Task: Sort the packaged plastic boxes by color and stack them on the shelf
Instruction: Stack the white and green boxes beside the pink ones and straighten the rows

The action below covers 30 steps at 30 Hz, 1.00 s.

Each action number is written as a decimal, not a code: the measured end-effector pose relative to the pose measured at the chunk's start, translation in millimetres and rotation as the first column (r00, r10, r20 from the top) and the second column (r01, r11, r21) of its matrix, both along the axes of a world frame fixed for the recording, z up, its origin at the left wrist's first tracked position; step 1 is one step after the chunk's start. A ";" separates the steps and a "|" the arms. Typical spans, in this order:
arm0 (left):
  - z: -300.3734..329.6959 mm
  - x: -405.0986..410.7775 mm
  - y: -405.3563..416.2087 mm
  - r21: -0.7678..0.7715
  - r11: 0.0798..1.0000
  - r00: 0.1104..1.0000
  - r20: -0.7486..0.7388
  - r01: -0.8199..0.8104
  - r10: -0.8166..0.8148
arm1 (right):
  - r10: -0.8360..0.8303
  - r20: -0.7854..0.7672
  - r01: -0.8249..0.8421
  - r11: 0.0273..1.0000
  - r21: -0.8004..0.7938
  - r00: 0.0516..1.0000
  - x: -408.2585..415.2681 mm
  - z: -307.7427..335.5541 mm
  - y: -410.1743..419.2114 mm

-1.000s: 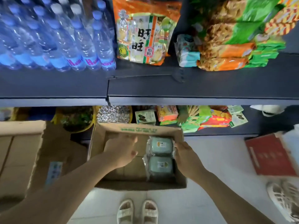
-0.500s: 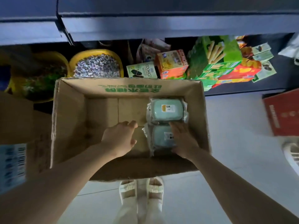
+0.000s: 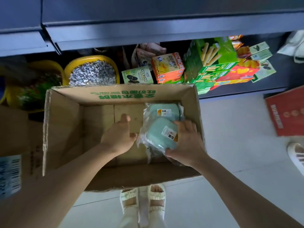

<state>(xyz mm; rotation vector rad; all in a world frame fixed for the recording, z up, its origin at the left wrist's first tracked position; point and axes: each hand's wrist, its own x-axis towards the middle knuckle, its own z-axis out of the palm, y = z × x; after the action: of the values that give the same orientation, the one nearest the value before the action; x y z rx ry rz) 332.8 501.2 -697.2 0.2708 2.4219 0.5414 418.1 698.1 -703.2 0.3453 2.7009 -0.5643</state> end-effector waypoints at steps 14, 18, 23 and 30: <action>41.2 0.5 14.5 0.426 0.433 0.606 0.612 -0.794 0.509 | -0.121 -0.105 0.084 0.948 -0.307 0.987 -34.9 34.1 -41.1; 33.6 -2.5 2.4 0.459 0.459 0.649 0.530 -0.761 0.546 | -0.036 -0.065 0.011 0.935 -0.355 0.997 -25.8 26.4 -26.3; 15.1 -5.9 -19.2 0.454 0.568 0.725 0.375 -0.687 0.578 | -0.024 -0.002 0.024 1.000 -0.021 1.000 -50.8 -25.2 11.6; -28.0 -8.0 -51.4 0.417 0.533 0.673 0.360 -0.736 0.647 | 0.174 0.090 -0.186 0.969 0.164 0.981 -78.2 -97.6 26.5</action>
<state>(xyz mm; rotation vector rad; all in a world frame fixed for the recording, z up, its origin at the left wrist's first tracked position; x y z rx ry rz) 324.9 449.8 -725.2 -0.5586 2.0805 1.5523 339.9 724.6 -800.7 0.1583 2.6781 -0.2623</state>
